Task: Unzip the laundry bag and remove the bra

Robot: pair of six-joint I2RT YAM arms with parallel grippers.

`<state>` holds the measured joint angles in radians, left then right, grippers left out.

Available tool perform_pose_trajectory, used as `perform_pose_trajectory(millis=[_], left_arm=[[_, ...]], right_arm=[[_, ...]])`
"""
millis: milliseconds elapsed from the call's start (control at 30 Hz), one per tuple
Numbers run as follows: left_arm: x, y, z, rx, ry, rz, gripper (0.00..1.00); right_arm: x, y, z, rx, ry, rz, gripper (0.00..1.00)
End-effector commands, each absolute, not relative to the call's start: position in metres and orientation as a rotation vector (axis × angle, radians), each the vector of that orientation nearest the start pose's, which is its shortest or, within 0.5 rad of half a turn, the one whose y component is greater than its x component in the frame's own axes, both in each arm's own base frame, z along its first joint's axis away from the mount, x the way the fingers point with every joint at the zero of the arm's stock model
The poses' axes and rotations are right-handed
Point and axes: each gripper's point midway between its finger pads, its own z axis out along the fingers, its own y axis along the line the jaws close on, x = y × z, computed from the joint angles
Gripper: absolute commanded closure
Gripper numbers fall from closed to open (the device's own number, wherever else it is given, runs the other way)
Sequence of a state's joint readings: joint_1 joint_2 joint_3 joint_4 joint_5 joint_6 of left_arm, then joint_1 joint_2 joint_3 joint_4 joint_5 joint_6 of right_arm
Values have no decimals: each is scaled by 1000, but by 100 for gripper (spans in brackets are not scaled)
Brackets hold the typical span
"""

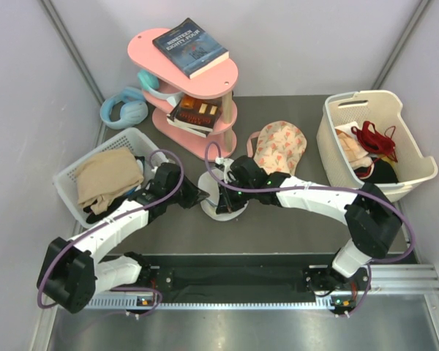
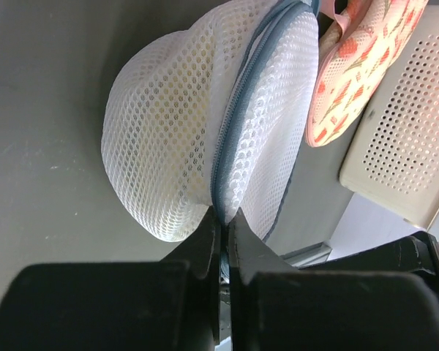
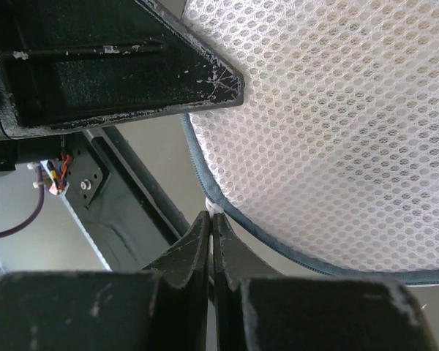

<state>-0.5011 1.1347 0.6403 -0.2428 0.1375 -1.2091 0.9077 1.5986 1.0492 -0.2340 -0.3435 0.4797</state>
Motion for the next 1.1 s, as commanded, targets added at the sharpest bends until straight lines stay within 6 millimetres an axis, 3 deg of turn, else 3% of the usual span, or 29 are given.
perform_pose_trajectory(millis=[0, 233, 633, 933, 1067], left_arm=[[263, -217, 131, -766, 2345, -1001, 100], [265, -209, 132, -750, 2331, -952, 100], [268, -192, 131, -770, 2310, -922, 100], [285, -205, 134, -584, 2383, -888, 100], [301, -222, 148, -453, 2391, -928, 100]], right_arm=[[193, 378, 122, -760, 2414, 1021, 100], [198, 361, 110, -709, 2457, 982, 100], [235, 298, 104, -452, 2465, 909, 100], [247, 299, 115, -495, 2430, 869, 100], [245, 299, 123, -524, 2415, 861, 100]])
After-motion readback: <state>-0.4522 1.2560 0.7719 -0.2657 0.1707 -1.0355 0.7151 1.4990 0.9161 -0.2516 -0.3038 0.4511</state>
